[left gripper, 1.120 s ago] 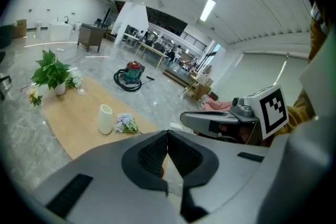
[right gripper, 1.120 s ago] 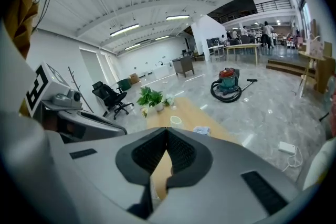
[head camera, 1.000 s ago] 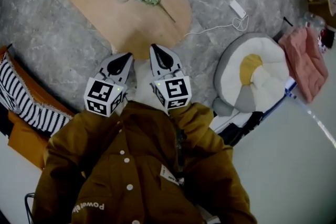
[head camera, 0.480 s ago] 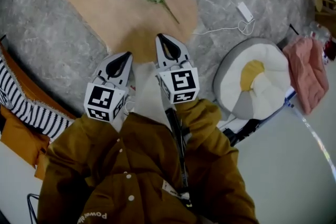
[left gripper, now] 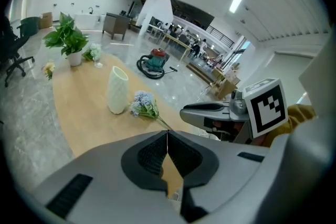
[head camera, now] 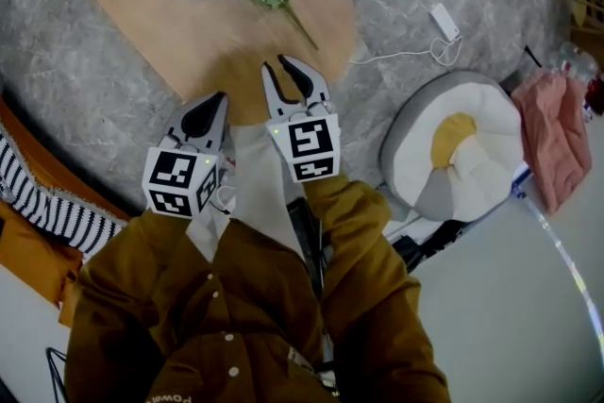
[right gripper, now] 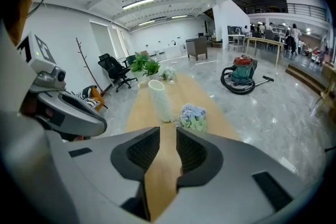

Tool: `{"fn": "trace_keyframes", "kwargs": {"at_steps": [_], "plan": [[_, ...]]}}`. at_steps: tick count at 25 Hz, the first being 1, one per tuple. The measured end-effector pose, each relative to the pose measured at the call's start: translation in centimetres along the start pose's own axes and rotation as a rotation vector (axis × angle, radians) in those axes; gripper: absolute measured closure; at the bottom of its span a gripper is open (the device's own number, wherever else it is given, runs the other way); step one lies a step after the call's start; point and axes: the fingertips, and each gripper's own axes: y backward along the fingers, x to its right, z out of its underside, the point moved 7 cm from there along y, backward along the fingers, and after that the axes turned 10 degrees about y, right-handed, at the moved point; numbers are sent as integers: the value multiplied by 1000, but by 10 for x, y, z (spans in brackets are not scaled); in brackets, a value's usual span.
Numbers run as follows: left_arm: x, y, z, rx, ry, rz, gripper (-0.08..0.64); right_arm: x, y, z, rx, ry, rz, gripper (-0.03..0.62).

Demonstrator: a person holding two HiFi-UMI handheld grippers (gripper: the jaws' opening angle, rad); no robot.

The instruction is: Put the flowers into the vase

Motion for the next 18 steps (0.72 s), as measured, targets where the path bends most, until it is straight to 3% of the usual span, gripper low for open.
{"fn": "trace_keyframes", "kwargs": {"at_steps": [3,9,18], "plan": [[-7,-13,-2,8,-12,-13,552,14,-14,2,-26,24,19,460],[-21,-26,-9,41,-27,-31,552,38,-42,8,-98,48,143,361],[-37,-35,-3,43,-32,-22,551,44,-83,20,-170,93,138,323]]}}
